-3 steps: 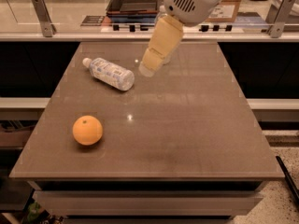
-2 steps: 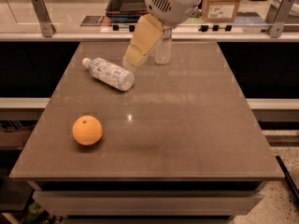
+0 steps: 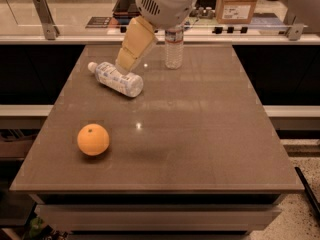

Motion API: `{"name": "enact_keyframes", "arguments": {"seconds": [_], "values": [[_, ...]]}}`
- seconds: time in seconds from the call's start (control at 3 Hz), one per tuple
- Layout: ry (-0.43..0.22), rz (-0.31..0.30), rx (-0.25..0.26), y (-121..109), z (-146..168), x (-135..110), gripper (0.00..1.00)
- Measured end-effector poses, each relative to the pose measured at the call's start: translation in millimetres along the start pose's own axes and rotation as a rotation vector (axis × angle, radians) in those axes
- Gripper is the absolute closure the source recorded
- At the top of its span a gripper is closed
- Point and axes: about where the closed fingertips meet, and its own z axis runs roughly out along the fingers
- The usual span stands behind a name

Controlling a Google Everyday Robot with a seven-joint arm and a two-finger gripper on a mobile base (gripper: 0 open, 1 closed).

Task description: Place blue plastic bottle upright

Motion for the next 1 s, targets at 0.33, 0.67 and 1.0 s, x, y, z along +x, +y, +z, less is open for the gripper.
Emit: {"name": "enact_keyframes", "arguments": {"seconds": [0.33, 0.67, 1.0], "values": [[-0.033, -0.009, 0.013, -13.3, 4.0, -15.2, 0.00], [-0.068, -0.018, 0.011, -28.1, 21.6, -41.4, 0.00], [-0.088, -0.004, -0.007, -36.5, 48.1, -60.5, 0.00]]}}
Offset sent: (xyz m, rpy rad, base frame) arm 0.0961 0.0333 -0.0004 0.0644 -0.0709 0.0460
